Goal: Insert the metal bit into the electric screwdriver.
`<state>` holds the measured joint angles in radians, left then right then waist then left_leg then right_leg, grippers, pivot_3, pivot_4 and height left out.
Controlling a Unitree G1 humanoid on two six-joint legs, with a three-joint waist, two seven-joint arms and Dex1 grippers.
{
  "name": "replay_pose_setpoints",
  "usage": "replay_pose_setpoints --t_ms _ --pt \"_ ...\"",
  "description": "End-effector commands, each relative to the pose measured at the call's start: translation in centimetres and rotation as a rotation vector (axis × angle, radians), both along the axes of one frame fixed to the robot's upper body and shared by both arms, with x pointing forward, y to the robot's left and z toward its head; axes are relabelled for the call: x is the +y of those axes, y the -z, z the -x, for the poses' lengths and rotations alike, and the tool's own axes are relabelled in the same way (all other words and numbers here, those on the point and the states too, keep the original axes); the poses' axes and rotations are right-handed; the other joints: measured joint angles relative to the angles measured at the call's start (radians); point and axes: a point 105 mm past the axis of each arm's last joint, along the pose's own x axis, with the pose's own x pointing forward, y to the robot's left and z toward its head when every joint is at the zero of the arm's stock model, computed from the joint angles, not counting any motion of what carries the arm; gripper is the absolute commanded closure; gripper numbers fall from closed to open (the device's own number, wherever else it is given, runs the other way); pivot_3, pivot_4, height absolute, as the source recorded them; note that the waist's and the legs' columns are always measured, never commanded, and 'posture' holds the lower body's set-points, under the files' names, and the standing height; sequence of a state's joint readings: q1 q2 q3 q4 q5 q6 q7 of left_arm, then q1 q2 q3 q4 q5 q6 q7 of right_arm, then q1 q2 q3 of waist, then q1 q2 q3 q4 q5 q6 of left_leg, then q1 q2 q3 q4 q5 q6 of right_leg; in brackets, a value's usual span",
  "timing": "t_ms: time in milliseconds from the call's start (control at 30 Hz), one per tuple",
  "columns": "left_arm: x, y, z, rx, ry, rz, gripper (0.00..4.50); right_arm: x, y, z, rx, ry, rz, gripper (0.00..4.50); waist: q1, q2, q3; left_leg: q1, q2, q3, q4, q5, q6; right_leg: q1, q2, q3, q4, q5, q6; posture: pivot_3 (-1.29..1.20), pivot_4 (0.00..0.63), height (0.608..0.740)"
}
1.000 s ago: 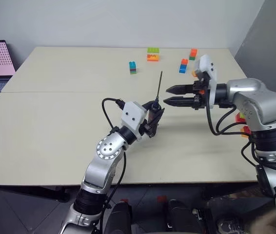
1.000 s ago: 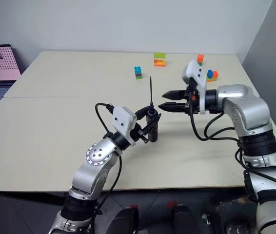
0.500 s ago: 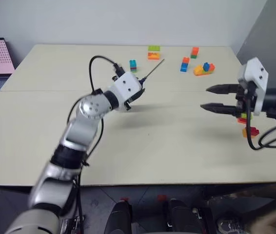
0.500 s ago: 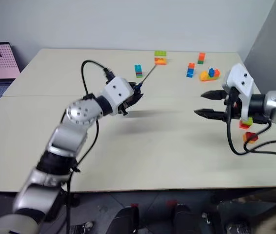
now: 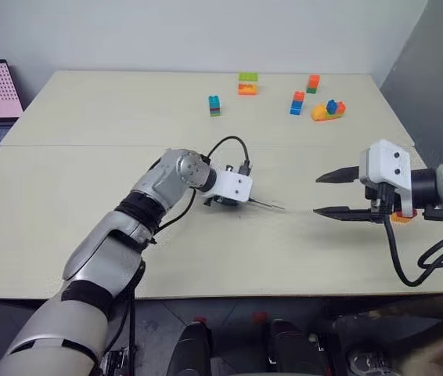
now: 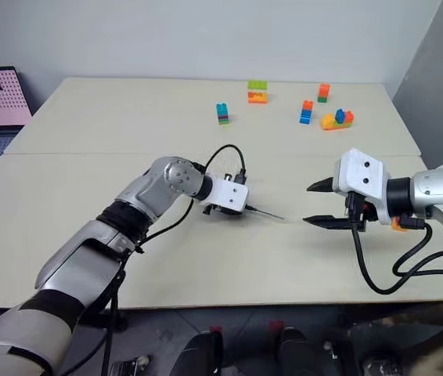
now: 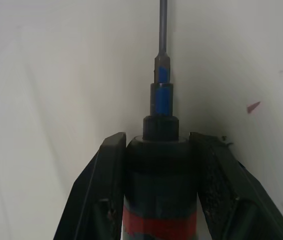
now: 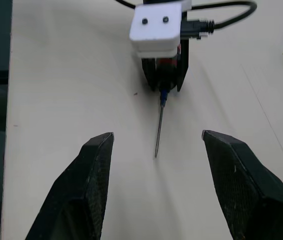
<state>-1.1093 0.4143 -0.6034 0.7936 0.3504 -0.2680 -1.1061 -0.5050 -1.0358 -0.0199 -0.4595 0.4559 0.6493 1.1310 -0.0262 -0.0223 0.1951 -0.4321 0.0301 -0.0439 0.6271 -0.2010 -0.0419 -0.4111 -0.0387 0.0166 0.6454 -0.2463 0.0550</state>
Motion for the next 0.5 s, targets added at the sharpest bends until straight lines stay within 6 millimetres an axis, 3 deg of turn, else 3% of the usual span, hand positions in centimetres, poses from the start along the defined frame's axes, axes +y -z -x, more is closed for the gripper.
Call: replay_pose_setpoints --t_ms 33,133,167,367,400,500 --pt "-0.9 0.9 0.7 0.046 0.05 -0.01 2.88 0.4 -0.8 0.4 -0.031 -0.002 -0.037 1.54 0.001 0.0 0.0 0.0 0.0 0.0 0.0 0.0 0.0 0.0 0.0 0.0 0.0 0.0 0.0 0.0 0.15 0.74" --pt "-1.0 0.7 0.5 0.039 0.04 0.007 2.88 0.5 -0.7 0.4 -0.025 0.004 -0.05 1.54 0.004 0.0 0.0 0.0 0.0 0.0 0.001 0.0 0.0 0.0 0.0 0.0 0.0 0.0 0.0 0.0 0.15 0.74" --pt "-0.9 0.4 0.3 0.034 0.036 0.017 2.18 0.5 -0.7 0.4 -0.024 0.005 -0.053 1.54 0.004 0.0 0.0 0.0 0.0 -0.001 0.001 0.0 0.0 0.001 0.0 0.0 0.0 0.0 0.0 0.0 0.15 0.74" --pt "-0.6 -2.2 0.1 0.042 0.007 0.115 0.86 0.4 -0.9 0.1 -0.03 0.018 -0.058 1.54 0.002 0.0 0.0 0.0 0.0 -0.001 0.001 0.0 0.0 0.001 0.0 -0.001 0.002 0.0 0.0 0.0 0.15 0.74" --pt "-0.3 -3.8 0.0 0.037 -0.014 0.188 0.6 0.3 -0.9 0.0 -0.033 0.027 -0.062 1.54 0.001 0.0 0.0 0.0 0.0 -0.001 0.001 0.0 0.0 0.0 0.0 -0.001 0.003 0.0 0.0 0.0 0.15 0.74" --pt "1.6 -7.9 -0.2 0.018 -0.114 0.379 0.6 0.0 -0.9 -0.3 -0.041 0.056 -0.076 1.54 -0.003 0.0 0.0 0.0 0.0 -0.001 0.001 0.0 0.0 0.0 0.0 -0.001 0.003 0.0 0.0 0.0 0.15 0.74"
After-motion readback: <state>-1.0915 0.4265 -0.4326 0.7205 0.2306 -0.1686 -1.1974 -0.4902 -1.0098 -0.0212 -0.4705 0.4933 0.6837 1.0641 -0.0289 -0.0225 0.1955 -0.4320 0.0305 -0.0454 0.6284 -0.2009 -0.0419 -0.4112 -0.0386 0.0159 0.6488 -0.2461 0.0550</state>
